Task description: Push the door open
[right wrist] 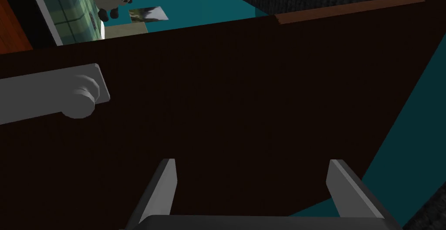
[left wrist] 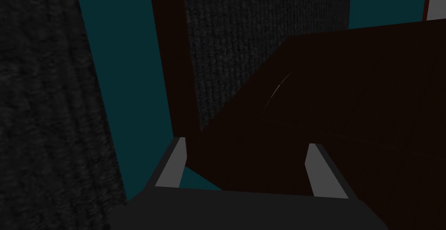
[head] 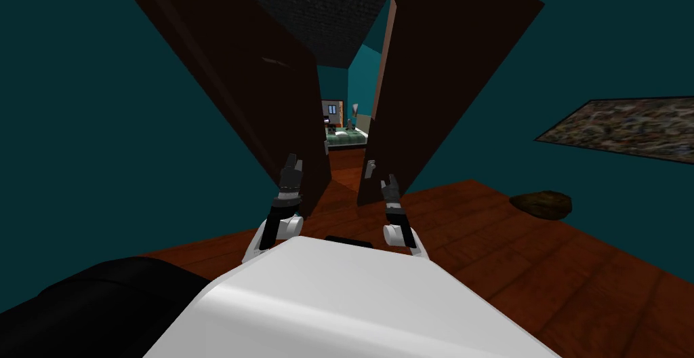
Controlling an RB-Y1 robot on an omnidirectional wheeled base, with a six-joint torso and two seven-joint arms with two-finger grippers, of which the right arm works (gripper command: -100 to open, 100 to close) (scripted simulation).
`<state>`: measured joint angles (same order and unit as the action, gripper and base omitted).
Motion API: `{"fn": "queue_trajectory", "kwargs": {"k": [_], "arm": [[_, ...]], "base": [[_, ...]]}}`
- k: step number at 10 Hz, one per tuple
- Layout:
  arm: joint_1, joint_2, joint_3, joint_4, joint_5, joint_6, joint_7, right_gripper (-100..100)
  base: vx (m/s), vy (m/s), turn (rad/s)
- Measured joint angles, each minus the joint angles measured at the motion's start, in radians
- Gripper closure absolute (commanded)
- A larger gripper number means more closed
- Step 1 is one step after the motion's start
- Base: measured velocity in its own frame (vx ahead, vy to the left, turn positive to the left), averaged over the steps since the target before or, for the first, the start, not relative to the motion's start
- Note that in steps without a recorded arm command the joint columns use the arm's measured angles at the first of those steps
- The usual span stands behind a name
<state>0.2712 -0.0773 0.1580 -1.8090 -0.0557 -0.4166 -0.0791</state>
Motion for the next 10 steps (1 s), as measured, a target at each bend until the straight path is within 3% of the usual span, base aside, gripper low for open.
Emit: {"fn": "queue_trajectory", "kwargs": {"k": [2, 7, 10], "arm": [[-0.033, -0.011, 0.007, 0.059, 0.005, 0.022, -0.003, -100], [-0.111, -0.014, 0.032, 0.220, 0.022, 0.061, 0.000, -100], [-0.144, -0.008, 0.048, 0.289, 0.035, 0.089, 0.007, -100]], "base": [[0.081, -0.129, 0.085], [0.076, -0.118, 0.084], [0.068, -0.102, 0.064]]}}
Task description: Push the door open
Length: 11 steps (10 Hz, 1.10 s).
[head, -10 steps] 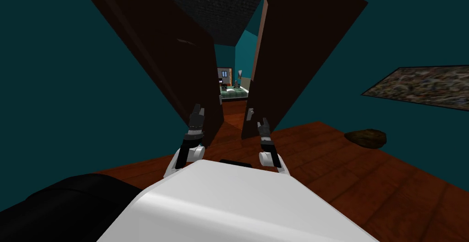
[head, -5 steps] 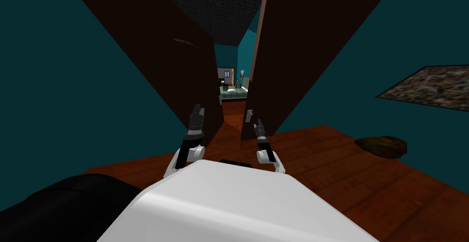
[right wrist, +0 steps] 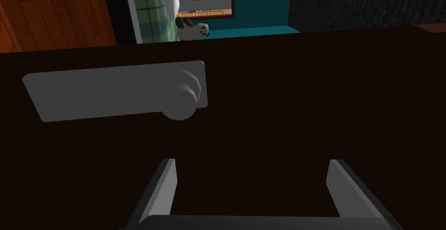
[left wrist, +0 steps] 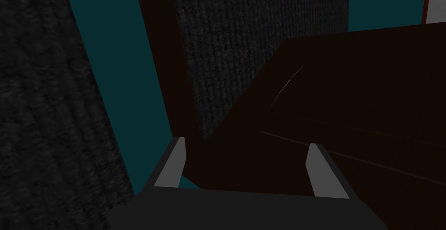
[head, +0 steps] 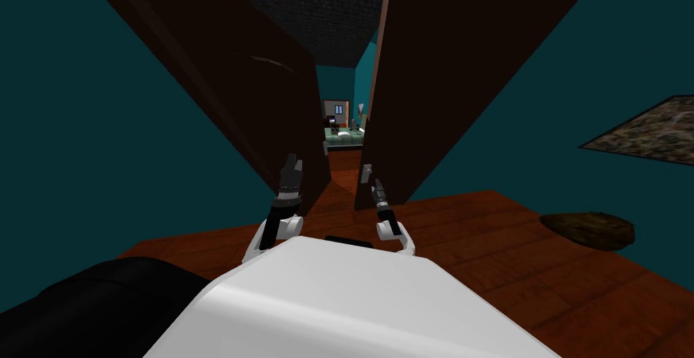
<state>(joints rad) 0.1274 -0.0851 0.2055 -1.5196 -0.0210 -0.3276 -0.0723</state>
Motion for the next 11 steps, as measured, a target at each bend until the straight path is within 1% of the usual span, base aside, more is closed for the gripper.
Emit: {"fn": "queue_trajectory", "kwargs": {"k": [1, 2, 4, 7, 8, 11], "arm": [[-0.008, 0.003, 0.005, 0.012, 0.004, 0.014, 0.003, -100], [-0.024, 0.000, 0.007, 0.041, 0.005, 0.022, 0.002, -100], [-0.035, -0.004, 0.015, 0.074, 0.009, 0.030, 0.000, -100], [-0.069, -0.004, 0.021, 0.134, 0.014, 0.044, 0.000, -100], [-0.078, -0.002, 0.023, 0.155, 0.016, 0.046, 0.000, -100], [-0.086, -0.002, 0.018, 0.167, 0.016, 0.045, 0.001, -100]], "base": [[0.057, -0.098, 0.064], [0.061, -0.096, 0.057], [0.057, -0.096, 0.048], [0.058, -0.082, 0.045], [0.018, -0.039, 0.012], [0.157, 0.028, 0.023]]}}
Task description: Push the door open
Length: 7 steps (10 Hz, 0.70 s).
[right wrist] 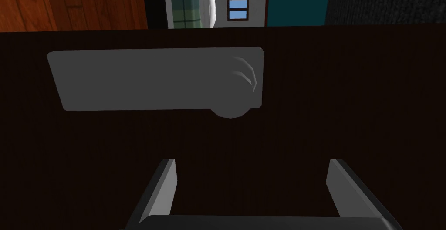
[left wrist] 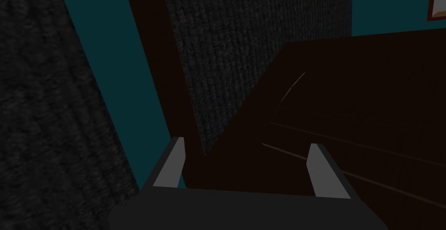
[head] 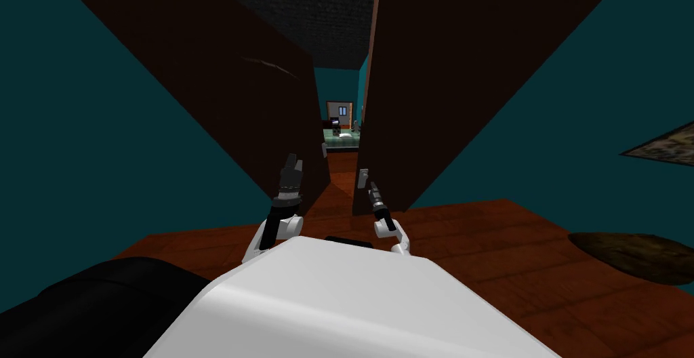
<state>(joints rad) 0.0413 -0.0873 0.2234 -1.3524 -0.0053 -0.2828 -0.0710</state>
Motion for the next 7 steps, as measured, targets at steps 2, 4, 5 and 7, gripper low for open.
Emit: {"fn": "queue_trajectory", "kwargs": {"k": [2, 4, 5, 7], "arm": [[-0.011, 0.004, -0.007, 0.015, 0.000, -0.002, 0.002, -100], [-0.021, 0.008, -0.014, 0.029, -0.001, -0.005, 0.003, -100], [-0.027, 0.012, -0.018, 0.038, -0.001, -0.007, 0.004, -100], [-0.032, 0.015, -0.022, 0.044, -0.002, -0.008, 0.005, 100]], "base": [[0.227, 0.056, 0.029], [0.211, 0.052, 0.026], [0.187, 0.015, 0.020], [0.038, 0.002, -0.001]]}}
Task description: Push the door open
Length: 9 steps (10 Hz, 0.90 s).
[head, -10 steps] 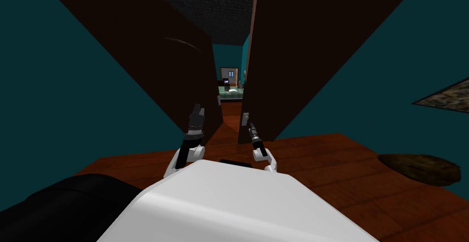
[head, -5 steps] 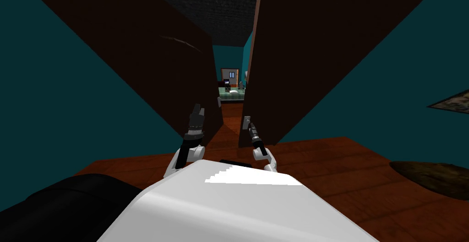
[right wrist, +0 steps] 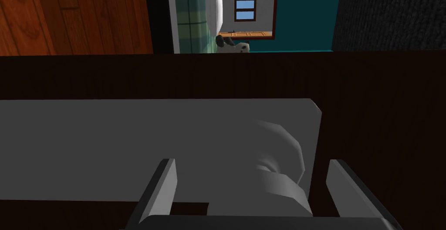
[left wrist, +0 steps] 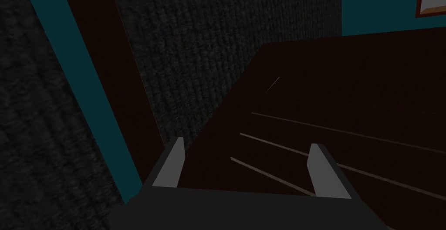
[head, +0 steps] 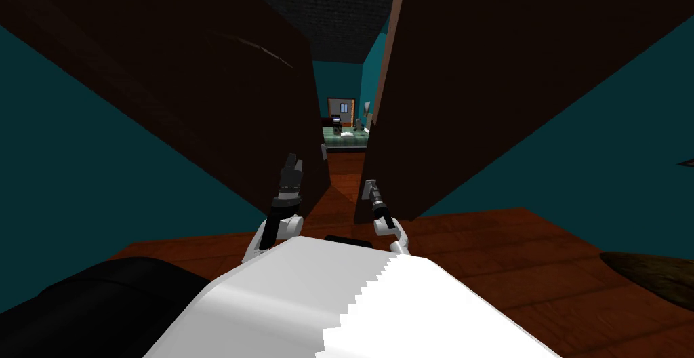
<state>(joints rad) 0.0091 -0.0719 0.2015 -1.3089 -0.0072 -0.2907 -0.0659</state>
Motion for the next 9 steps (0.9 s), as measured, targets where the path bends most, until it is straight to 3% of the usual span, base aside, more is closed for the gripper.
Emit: {"fn": "queue_trajectory", "kwargs": {"k": [5, 9], "arm": [[-0.002, -0.001, -0.001, -0.001, 0.000, 0.001, 0.000, 100], [0.007, 0.001, -0.012, 0.011, 0.002, 0.006, 0.010, 100]], "base": [[-0.012, -0.001, 0.003], [0.146, 0.068, -0.060]]}}
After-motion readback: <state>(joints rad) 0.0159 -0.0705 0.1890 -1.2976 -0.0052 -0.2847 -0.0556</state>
